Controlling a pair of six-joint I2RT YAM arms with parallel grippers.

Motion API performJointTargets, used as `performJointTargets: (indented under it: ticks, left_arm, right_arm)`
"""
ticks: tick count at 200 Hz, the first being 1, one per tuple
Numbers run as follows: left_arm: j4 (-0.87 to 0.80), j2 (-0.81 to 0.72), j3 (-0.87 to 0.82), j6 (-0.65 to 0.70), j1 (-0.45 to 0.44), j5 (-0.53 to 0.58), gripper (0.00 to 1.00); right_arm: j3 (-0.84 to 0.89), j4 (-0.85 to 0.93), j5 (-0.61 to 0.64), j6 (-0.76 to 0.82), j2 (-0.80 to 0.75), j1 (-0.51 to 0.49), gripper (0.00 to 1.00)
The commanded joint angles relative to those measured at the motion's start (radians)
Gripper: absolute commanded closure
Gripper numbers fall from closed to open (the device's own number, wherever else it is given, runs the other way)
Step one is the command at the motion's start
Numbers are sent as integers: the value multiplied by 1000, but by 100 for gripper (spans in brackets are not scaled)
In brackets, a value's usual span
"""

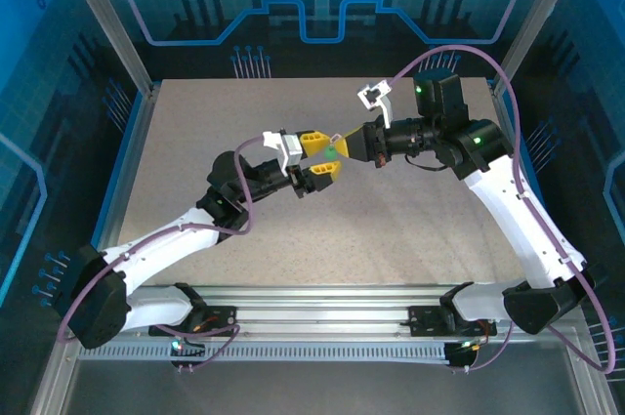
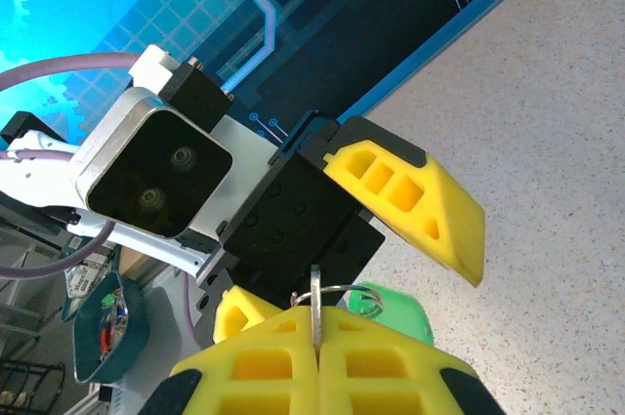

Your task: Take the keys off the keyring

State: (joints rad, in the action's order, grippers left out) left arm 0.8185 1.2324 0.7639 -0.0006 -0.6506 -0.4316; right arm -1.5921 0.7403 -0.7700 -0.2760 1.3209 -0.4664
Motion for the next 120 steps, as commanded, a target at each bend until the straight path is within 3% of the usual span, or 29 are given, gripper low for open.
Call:
performJointTargets:
  ticks: [1, 67, 120]
  left_arm:
    - [40, 18, 41, 33, -7, 2, 42]
    - [33, 11, 69, 63, -7, 16, 42]
    - [25, -1, 78, 64, -7, 3, 48]
  right_arm:
    - [-13, -14, -37, -19, 0, -10, 100]
    - [6, -38, -50, -30, -3, -10, 100]
    - [16, -53, -55, -36, -5, -10, 100]
